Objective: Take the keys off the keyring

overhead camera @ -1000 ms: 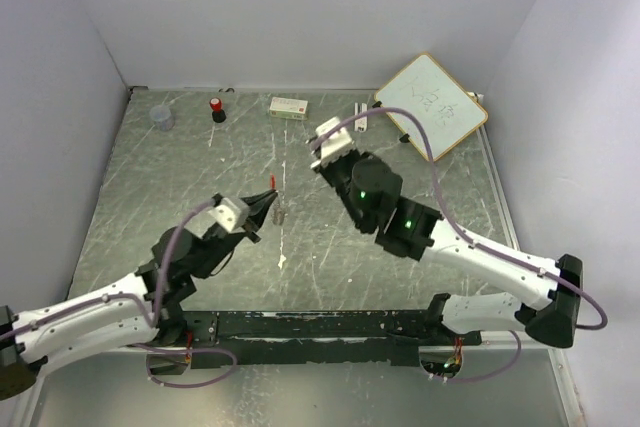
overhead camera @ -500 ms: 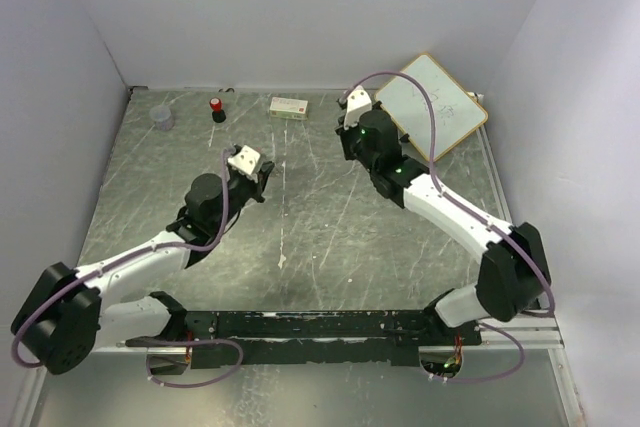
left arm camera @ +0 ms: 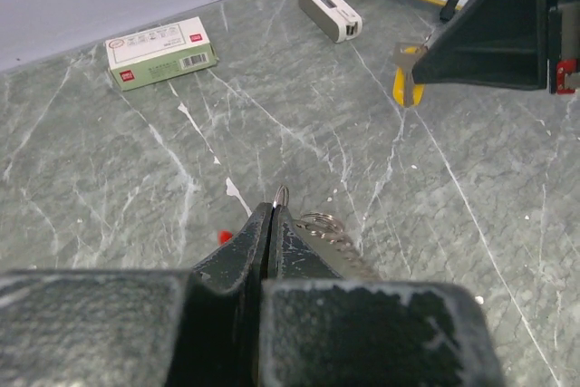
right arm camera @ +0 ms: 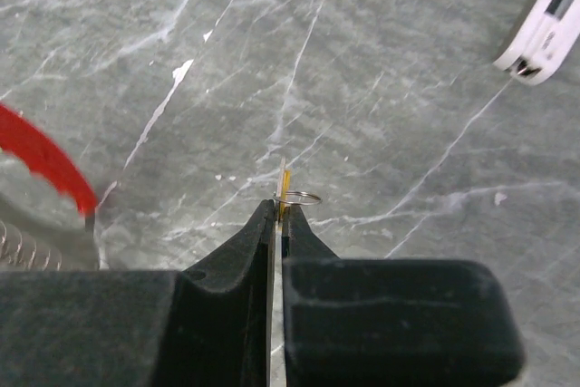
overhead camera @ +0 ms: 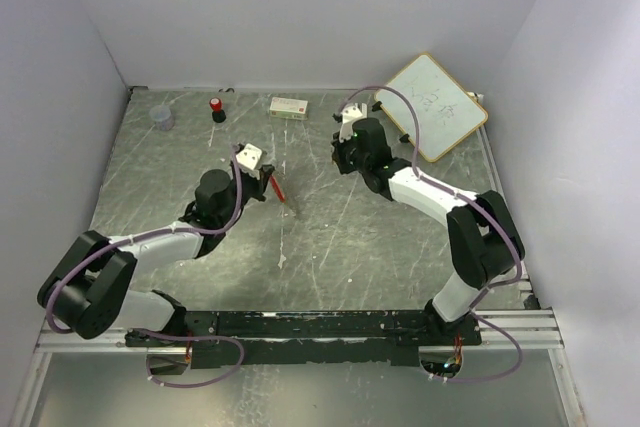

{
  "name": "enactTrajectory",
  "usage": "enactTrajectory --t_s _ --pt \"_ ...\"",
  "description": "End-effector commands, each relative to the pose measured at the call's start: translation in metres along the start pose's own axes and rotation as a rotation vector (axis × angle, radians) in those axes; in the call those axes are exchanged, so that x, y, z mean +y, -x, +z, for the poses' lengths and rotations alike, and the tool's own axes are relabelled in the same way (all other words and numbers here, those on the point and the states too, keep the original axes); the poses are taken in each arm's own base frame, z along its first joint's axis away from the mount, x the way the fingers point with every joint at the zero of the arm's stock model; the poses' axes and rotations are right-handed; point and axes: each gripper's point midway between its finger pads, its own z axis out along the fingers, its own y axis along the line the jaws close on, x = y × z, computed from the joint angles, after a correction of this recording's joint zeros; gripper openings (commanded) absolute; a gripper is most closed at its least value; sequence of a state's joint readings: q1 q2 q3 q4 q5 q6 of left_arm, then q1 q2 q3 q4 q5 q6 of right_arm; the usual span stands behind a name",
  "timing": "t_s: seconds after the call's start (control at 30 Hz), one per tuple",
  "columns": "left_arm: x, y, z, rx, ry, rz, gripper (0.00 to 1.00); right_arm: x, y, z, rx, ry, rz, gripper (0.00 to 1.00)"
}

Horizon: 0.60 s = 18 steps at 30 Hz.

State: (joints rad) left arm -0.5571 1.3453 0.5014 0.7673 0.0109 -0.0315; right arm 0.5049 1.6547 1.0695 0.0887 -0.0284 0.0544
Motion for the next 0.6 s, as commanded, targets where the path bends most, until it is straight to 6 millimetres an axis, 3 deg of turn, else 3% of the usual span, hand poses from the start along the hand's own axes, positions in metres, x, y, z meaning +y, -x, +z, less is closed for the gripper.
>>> enactTrajectory --t_s 0.0,0.1,0.2,0.37,0.47,0.57 --pt "0.002 0.013 -0.001 -0.070 0.006 -0.031 0.07 0.008 -0.014 0.004 0.002 0.049 0.036 0.00" --pt "0.006 0.000 0.004 -0.034 0.019 -0.029 0.07 0.010 -0.027 0.009 0.029 0.061 0.049 0.00" --pt "0.009 -0.021 0.014 0.017 0.020 -0.025 0.07 0.013 -0.056 0.015 0.089 0.074 0.063 0.00" --pt "0.018 -0.062 0.031 0.123 0.026 -0.040 0.07 0.017 -0.083 0.025 0.161 0.094 0.082 0.00" --pt "0.022 -0.082 0.038 0.169 0.022 -0.069 0.07 0.018 -0.093 0.028 0.181 0.097 0.093 0.00" --pt "0.023 -0.088 0.045 0.207 0.004 -0.078 0.07 0.016 -0.100 0.029 0.192 0.085 0.094 0.00"
